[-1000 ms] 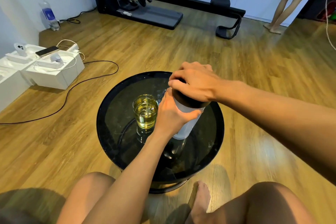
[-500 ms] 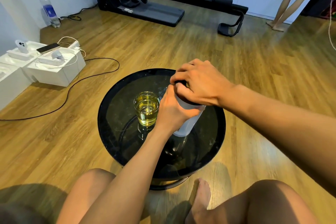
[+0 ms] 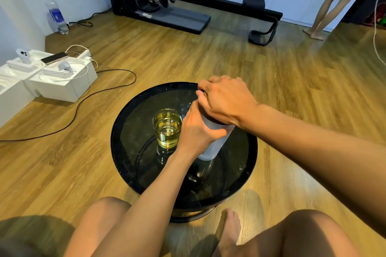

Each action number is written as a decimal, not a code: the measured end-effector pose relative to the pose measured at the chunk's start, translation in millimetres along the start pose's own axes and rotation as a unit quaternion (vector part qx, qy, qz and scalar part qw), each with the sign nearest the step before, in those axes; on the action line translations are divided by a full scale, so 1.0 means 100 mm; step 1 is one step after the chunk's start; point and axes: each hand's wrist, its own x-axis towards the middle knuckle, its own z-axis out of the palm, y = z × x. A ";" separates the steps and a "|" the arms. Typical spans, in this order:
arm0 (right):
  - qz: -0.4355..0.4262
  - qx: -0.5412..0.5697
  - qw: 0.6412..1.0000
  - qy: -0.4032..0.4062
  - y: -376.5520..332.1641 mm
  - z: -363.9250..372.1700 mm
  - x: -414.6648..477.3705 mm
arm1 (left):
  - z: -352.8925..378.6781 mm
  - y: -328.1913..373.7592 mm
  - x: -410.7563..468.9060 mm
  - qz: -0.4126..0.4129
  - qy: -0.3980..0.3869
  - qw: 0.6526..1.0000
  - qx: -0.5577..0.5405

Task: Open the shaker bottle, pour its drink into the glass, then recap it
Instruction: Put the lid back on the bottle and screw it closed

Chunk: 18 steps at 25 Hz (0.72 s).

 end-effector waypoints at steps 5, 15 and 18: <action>-0.173 0.055 0.980 -0.084 0.26 -0.23 0.04 | 0.02 -0.02 -0.01 0.008 0.011 1.000 0.015; -0.205 0.080 0.971 -0.096 0.30 -0.18 0.11 | 0.00 0.00 -0.02 0.006 0.017 1.000 0.020; -0.069 0.073 0.993 -0.060 0.16 -0.04 0.14 | 0.01 0.00 -0.02 0.006 0.012 1.000 0.017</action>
